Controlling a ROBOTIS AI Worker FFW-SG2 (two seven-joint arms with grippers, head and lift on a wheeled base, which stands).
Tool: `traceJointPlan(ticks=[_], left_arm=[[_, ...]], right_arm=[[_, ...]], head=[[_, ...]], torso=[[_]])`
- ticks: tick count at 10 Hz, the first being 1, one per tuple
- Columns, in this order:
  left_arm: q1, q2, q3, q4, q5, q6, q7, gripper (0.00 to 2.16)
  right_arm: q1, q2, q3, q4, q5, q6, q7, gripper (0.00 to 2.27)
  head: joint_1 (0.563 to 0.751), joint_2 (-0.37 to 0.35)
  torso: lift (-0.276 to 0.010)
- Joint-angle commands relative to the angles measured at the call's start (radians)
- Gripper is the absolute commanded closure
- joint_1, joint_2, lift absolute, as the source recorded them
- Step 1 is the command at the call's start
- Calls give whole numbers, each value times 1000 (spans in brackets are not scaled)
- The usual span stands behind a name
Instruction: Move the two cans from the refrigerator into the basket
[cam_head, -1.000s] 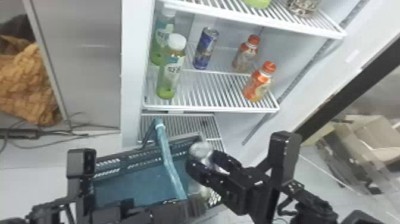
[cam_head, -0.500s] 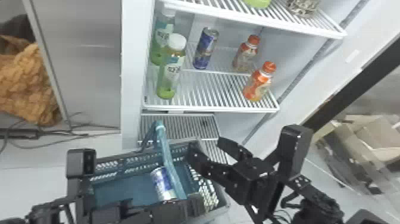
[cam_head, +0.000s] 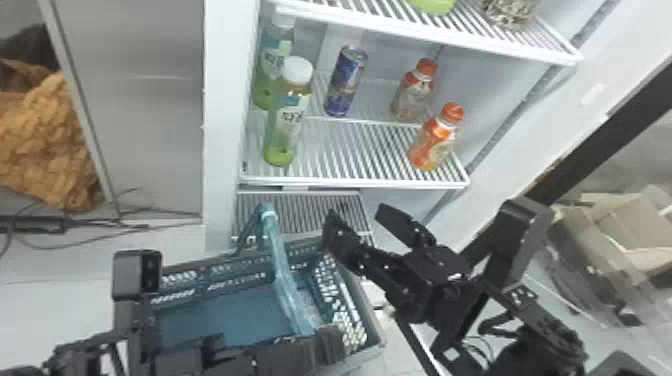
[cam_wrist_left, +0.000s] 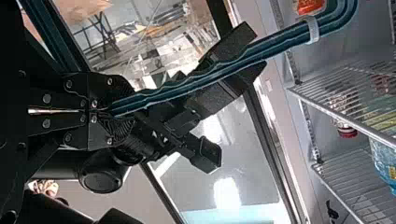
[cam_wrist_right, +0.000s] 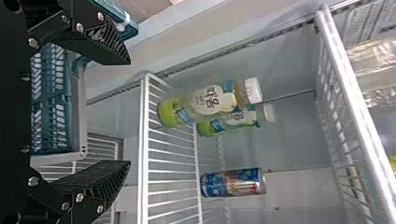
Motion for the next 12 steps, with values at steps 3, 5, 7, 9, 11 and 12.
traceJointPlan(ticks=[3, 5, 7, 9, 11, 12], left_arm=[[0, 0, 2, 0, 0, 0, 0, 1162], [2, -2, 2, 0, 0, 0, 0, 1162], [2, -2, 4, 0, 0, 0, 0, 1162], [2, -3, 2, 0, 0, 0, 0, 1162], [0, -3, 2, 0, 0, 0, 0, 1162], [0, -3, 2, 0, 0, 0, 0, 1162]], right_arm=[[-37, 7, -9, 71, 23, -152, 0, 256], [-72, 9, -11, 118, 33, -206, 0, 226], [-109, 9, -5, 189, 63, -287, 0, 223], [-155, 7, 13, 302, 81, -413, 0, 208], [-199, 6, 29, 390, 107, -523, -2, 177], [-214, 2, 35, 417, 113, -552, -2, 139]], head=[[695, -350], [695, -350], [695, -350], [695, -350], [695, -350], [695, -350]], torso=[[-276], [-276], [-276], [-276], [-276], [-276]])
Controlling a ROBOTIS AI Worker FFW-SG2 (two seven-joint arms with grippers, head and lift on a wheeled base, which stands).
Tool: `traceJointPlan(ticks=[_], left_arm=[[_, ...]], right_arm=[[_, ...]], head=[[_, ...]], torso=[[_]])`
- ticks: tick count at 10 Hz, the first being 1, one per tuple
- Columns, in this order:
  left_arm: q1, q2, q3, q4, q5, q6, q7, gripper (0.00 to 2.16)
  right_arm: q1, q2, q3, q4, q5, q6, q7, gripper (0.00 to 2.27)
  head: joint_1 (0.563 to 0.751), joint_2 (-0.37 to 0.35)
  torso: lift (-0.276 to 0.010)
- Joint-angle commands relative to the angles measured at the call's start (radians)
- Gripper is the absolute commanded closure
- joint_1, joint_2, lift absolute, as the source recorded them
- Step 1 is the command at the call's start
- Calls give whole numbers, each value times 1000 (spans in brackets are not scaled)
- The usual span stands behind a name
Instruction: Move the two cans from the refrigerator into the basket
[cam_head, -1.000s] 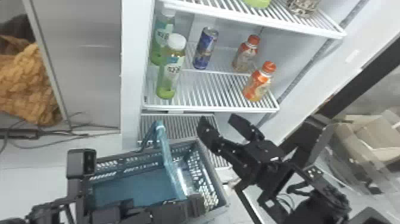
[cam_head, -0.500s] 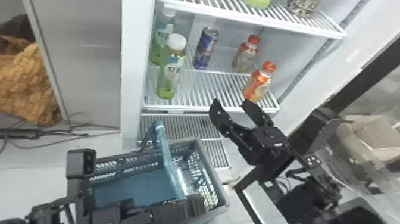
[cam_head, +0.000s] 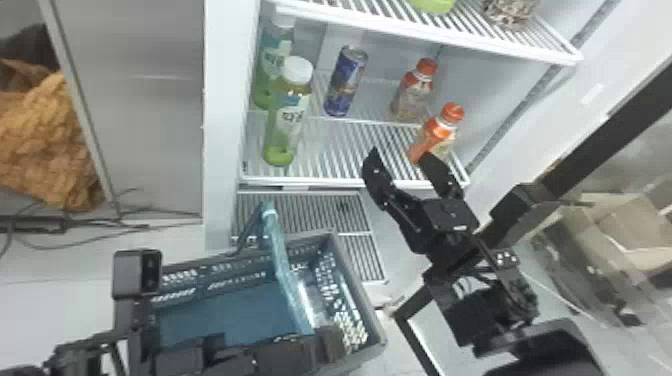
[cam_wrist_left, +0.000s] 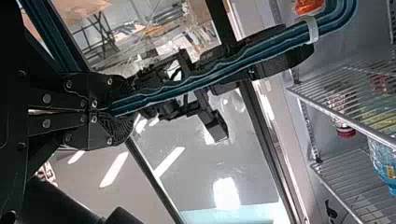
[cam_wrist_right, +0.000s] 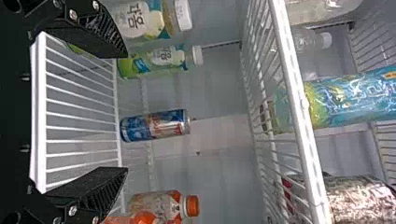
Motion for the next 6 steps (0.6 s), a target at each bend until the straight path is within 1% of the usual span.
traceJointPlan(ticks=[1, 3, 6], left_arm=[[0, 0, 0, 0, 0, 0, 0, 1162], [0, -1, 0, 0, 0, 2, 0, 1162], [-5, 0, -2, 0, 0, 2, 0, 1162]], right_arm=[[-24, -1, 6, 41, 11, -36, -1, 102], [-71, -1, 25, 110, 13, -81, -5, 88], [-166, -7, 67, 242, 17, -164, -6, 71]], head=[[695, -350], [695, -350], [695, -350]], torso=[[-276], [-276], [-276]])
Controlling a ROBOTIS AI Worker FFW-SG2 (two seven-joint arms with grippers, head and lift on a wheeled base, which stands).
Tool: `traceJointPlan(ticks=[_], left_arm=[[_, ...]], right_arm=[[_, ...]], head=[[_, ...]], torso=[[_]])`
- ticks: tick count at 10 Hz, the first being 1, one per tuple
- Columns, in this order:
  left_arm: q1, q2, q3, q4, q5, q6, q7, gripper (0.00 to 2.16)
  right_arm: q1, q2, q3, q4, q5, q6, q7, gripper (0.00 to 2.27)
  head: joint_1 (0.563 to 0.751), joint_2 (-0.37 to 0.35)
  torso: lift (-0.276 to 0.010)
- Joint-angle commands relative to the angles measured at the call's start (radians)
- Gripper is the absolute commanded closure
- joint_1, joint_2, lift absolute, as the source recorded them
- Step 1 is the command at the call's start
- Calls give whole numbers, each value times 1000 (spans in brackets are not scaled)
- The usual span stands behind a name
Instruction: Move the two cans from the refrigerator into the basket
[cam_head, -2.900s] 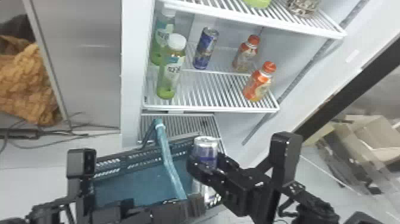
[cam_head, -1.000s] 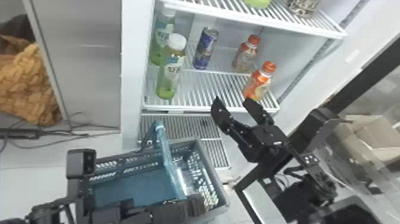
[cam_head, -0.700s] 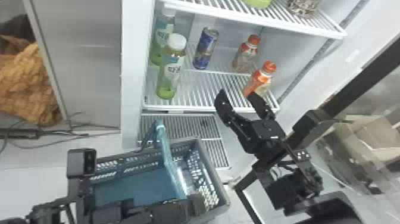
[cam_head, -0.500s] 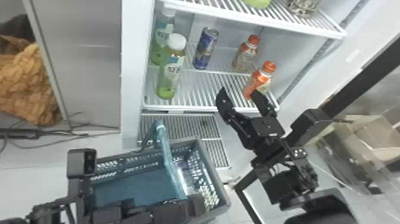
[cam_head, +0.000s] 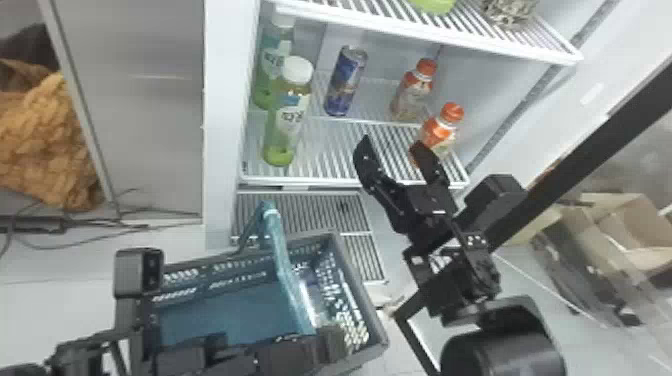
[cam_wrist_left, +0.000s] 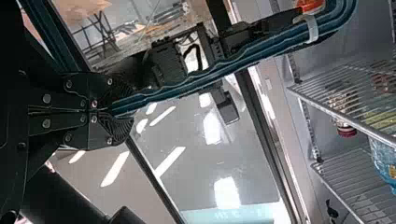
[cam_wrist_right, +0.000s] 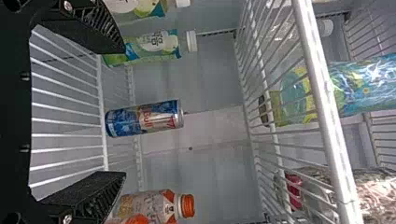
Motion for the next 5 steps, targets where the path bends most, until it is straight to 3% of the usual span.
traceJointPlan(ticks=[1, 5], left_arm=[[0, 0, 1, 0, 0, -1, 0, 1161], [-3, 2, 1, 0, 0, 2, 0, 1161]], right_arm=[[-46, -3, 8, 57, 12, -28, 0, 71], [-149, -10, 18, 165, 38, -43, 0, 44]], head=[[695, -350], [695, -350]], torso=[[-276], [-276]])
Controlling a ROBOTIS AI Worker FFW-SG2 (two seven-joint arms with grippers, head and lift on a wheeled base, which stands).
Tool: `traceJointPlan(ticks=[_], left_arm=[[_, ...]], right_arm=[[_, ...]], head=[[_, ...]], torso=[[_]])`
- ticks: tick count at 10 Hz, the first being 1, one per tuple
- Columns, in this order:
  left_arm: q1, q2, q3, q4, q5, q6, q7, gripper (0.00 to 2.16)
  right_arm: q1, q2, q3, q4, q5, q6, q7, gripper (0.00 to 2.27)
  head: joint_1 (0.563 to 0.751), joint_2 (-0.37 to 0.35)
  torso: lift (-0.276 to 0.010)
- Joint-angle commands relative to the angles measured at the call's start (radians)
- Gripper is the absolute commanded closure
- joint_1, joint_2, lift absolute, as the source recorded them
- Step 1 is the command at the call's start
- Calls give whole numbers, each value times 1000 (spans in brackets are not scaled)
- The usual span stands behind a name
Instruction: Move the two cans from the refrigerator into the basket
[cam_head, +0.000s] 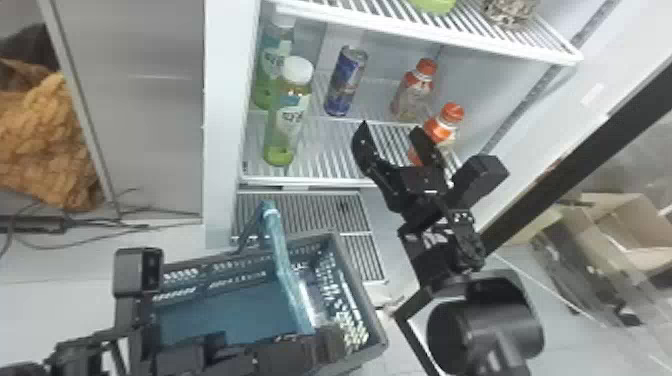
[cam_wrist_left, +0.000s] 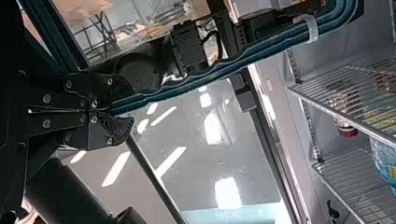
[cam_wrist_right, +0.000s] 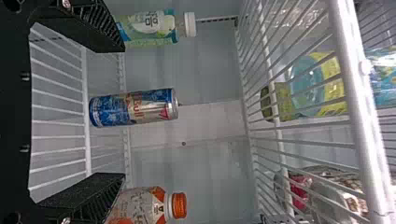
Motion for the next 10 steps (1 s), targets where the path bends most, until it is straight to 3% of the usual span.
traceJointPlan(ticks=[1, 10], left_arm=[[-2, 0, -1, 0, 0, 2, 0, 1161], [-7, 0, -3, 2, 6, 2, 5, 1161]], right_arm=[[-46, -7, 17, 66, 7, -31, 0, 42], [-289, -29, 114, 355, 3, -112, -3, 32]], head=[[695, -350], [695, -350]], torso=[[-276], [-276]])
